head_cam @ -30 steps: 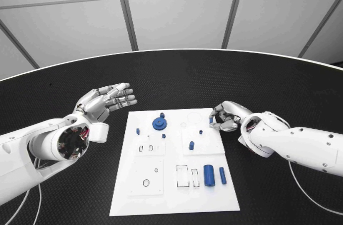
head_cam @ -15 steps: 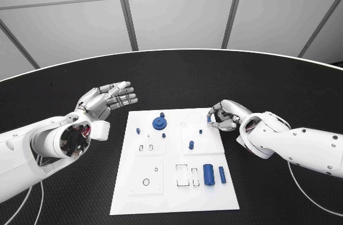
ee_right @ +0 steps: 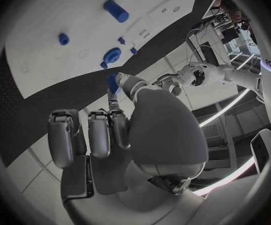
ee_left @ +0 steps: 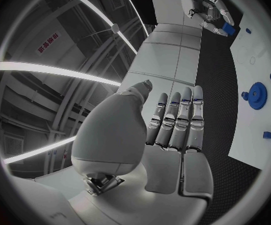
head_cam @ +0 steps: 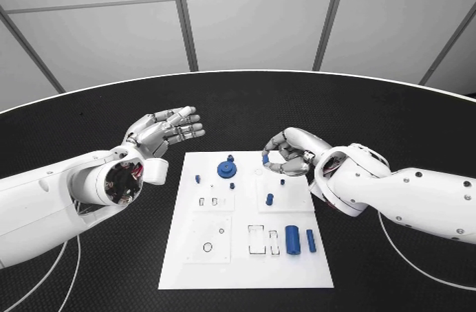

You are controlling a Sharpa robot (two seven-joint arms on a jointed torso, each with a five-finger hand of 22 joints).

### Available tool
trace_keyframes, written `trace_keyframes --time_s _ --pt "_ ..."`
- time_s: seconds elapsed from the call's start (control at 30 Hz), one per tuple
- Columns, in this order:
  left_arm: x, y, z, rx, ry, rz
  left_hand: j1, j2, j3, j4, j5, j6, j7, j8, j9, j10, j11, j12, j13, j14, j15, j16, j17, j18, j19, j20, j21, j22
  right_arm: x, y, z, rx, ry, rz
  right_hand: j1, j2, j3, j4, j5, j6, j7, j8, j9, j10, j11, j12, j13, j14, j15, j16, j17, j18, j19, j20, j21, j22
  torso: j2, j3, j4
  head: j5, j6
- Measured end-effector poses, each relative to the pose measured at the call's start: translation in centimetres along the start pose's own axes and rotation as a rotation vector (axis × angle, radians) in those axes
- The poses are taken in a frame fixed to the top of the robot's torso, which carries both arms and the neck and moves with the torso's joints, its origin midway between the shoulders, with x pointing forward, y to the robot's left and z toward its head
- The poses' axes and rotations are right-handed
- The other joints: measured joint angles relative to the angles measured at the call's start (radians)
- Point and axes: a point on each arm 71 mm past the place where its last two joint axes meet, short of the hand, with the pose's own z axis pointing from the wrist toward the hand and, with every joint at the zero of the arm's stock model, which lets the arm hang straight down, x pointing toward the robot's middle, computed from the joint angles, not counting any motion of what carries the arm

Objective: Assemble the parts on the task board

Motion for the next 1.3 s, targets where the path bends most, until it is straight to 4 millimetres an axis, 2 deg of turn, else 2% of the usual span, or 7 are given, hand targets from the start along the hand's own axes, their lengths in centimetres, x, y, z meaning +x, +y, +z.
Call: trace_keyframes --time_s 0.27,0.3,0.67,0.97,1.3 --pt "0.3 0.2 0.4 -0.004 0.005 -0.001 0.0 0.0 0.0 0.0 0.0 0.0 0.0 0.0 0.0 0.0 0.0 0.0 0.0 0.0 0.0 0.0 0.0 0.0 0.0 0.0 0.0 0.0 2.8 3.4 2.5 -0.075 0.069 -0.032 0.0 0.0 0.004 -0.004 0.0 -0.002 -0.001 0.0 0.0 0.0 0.0 0.0 0.0 0.0 0.0 0.0 0.0 0.0 0.0 0.0 0.0 0.0 -0.01 -0.0091 0.0028 0.026 -0.015" --pt "0.3 0.2 0.4 -0.004 0.004 -0.001 0.0 0.0 0.0 0.0 0.0 0.0 0.0 0.0 0.0 0.0 0.0 0.0 0.0 0.0 0.0 0.0 0.0 0.0 0.0 0.0 0.0 0.0 3.2 3.8 2.8 -0.086 0.08 -0.037 0.0 0.0 0.004 -0.004 0.0 -0.002 -0.001 0.0 0.0 0.0 0.0 0.0 0.0 0.0 0.0 0.0 0.0 0.0 0.0 0.0 0.0 0.0 -0.01 -0.0094 0.0035 0.03 -0.017" --pt "0.1 0.2 0.7 -0.004 -0.005 0.003 0.0 0.0 0.0 0.0 0.0 0.0 0.0 0.0 0.0 0.0 0.0 0.0 0.0 0.0 0.0 0.0 0.0 0.0 0.0 0.0 0.0 0.0 7.4 6.9 4.7 -0.165 0.177 -0.091 0.0 0.0 0.007 -0.009 0.008 -0.007 -0.003 0.0 0.0 0.0 0.0 -0.005 0.0 0.0 0.0 0.0 0.0 0.0 0.0 0.0 0.0 0.0 -0.009 -0.0078 0.0016 0.065 -0.025" --pt "0.2 0.3 0.8 -0.004 -0.005 0.003 0.0 0.0 0.0 0.0 0.0 0.0 0.0 0.0 0.0 0.0 0.0 0.0 0.0 0.0 0.0 0.0 0.0 0.0 0.0 0.0 0.0 0.0 10.5 7.3 4.5 -0.166 0.237 -0.113 -0.006 0.005 0.009 -0.012 0.011 -0.013 -0.001 0.0 0.0 0.0 0.0 -0.005 0.001 0.0 0.0 0.0 0.0 0.0 0.0 0.0 0.0 0.0 -0.007 -0.0054 0.0016 0.084 -0.037" --pt "0.0 0.3 0.8 -0.004 -0.009 0.004 0.0 0.0 0.003 0.003 0.0 0.0 0.0 0.0 0.0 0.0 0.0 0.0 0.0 0.0 0.0 0.0 0.001 0.0 0.0 0.0 0.0 0.0 11.6 6.7 4.1 -0.139 0.264 -0.118 -0.01 0.001 0.009 -0.013 0.017 -0.017 0.003 0.0 0.0 0.0 0.0 -0.005 0.001 0.0 0.0 0.0 0.001 0.0 0.0 0.0 0.0 0.0 -0.006 -0.0041 0.001 0.086 -0.048"
